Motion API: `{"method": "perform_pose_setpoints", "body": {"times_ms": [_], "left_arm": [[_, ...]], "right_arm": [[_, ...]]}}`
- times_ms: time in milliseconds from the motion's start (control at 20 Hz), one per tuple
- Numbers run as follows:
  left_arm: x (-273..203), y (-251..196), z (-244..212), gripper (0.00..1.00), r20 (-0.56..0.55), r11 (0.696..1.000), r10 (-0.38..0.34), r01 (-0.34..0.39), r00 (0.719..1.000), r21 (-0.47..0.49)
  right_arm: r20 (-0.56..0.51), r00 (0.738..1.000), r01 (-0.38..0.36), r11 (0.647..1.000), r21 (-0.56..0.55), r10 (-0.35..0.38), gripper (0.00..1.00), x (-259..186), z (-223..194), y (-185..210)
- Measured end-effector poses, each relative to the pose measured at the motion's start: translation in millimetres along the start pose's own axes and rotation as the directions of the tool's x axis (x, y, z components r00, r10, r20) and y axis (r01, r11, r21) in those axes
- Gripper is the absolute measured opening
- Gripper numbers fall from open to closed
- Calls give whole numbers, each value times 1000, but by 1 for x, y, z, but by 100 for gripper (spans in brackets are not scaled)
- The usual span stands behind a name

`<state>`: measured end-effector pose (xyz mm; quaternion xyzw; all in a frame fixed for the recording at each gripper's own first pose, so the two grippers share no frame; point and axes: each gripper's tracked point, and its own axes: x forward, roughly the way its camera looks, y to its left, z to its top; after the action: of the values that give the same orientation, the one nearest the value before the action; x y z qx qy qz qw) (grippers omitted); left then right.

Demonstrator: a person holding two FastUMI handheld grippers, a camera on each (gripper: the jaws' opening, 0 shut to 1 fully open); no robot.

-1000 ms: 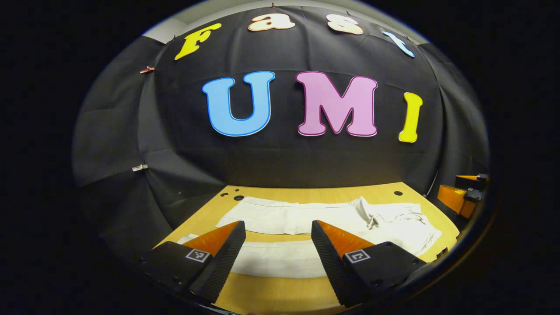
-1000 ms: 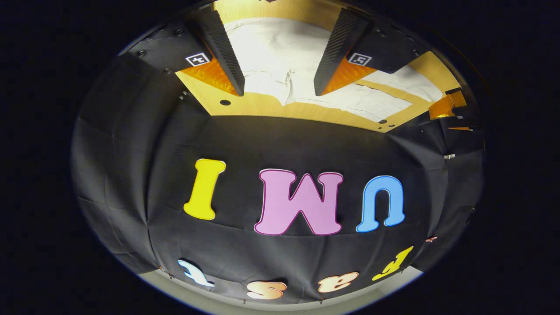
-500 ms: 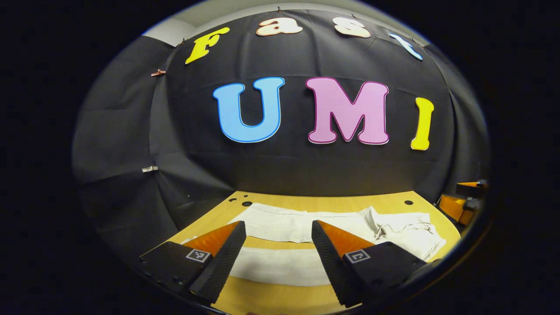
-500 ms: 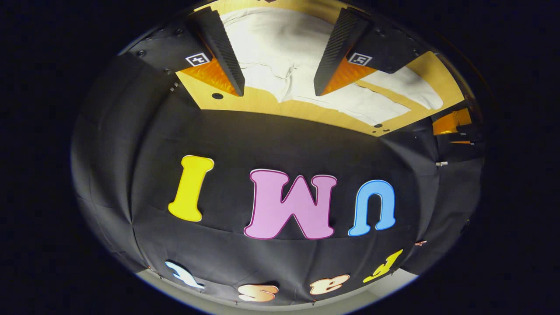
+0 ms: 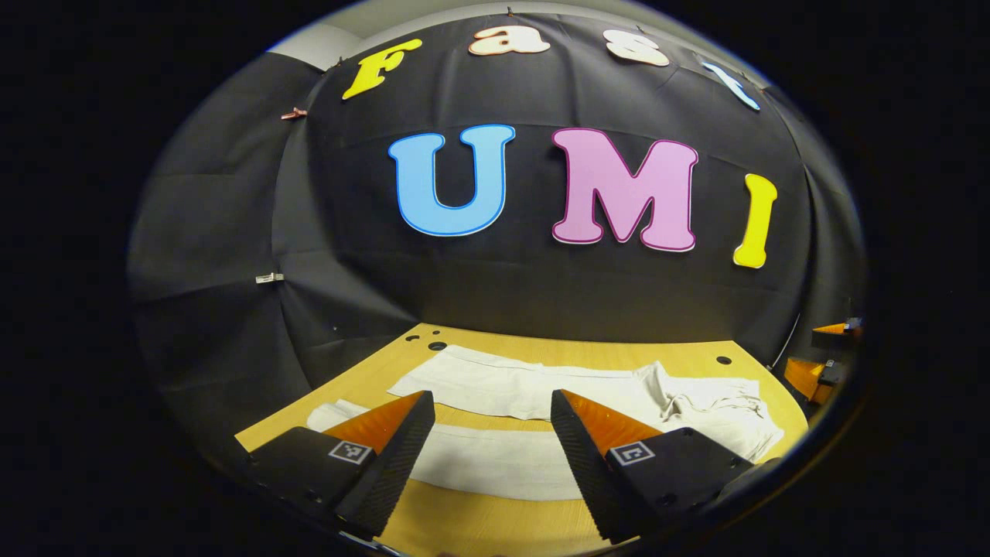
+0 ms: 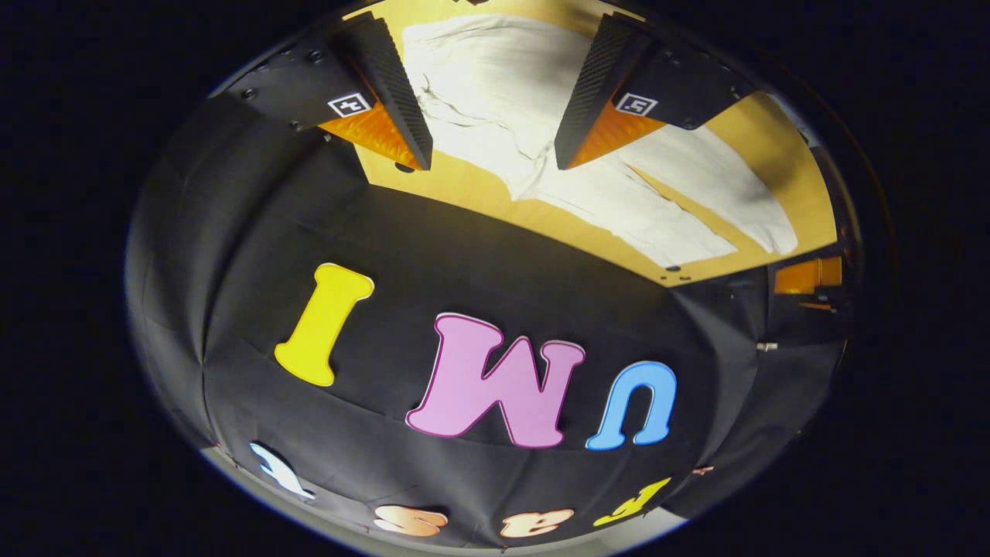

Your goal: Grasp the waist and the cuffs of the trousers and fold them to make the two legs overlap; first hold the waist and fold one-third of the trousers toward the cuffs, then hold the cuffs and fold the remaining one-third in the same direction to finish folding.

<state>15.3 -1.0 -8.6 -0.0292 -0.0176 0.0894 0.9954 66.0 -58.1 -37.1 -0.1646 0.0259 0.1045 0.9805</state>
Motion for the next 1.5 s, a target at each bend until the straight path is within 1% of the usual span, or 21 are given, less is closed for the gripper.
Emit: {"method": "perform_pose_setpoints", "body": {"times_ms": [200,350,400,550,700,800,900,1050,1100,1200,1350,1450,1500], "left_arm": [[5,5,0,96,0,1000,12,-12,1000,19],[6,4,-7,96,-13,1000,15,-15,1000,20],[6,3,-9,96,-19,1000,15,-15,1000,19],[6,3,-20,96,-45,1000,19,-18,999,22],[5,4,-28,96,-69,999,29,-28,997,24],[3,5,-33,96,-81,999,33,-31,996,25],[3,6,-38,96,-96,999,38,-36,995,27],[0,11,-42,96,-107,998,56,-51,993,47],[0,13,-43,96,-111,997,60,-55,992,49],[-3,15,-45,96,-119,997,69,-63,991,50],[-9,18,-53,96,-137,996,83,-77,987,48],[-13,21,-57,96,-149,995,94,-87,984,51],[-15,22,-57,96,-152,994,101,-94,983,54]], "right_arm": [[-70,996,-60,992,-115,52,98,1,-30,-17],[-138,989,-91,971,-222,62,98,-2,-60,-36],[-165,985,-103,957,-270,59,98,-4,-71,-43],[-214,973,-164,912,-376,87,98,-7,-94,-55],[-280,952,-237,875,-422,123,98,-13,-125,-64],[-308,942,-265,853,-449,131,98,-15,-143,-72],[-352,927,-298,827,-477,131,98,-12,-166,-82],[-397,906,-356,768,-532,145,98,-12,-193,-91],[-403,902,-375,742,-556,154,98,-12,-200,-93],[-421,892,-413,679,-607,167,98,-16,-217,-98],[-472,863,-479,592,-648,183,98,-21,-245,-101],[-484,855,-499,548,-672,186,98,-23,-255,-101],[-487,852,-507,532,-678,192,98,-21,-259,-100]]}}
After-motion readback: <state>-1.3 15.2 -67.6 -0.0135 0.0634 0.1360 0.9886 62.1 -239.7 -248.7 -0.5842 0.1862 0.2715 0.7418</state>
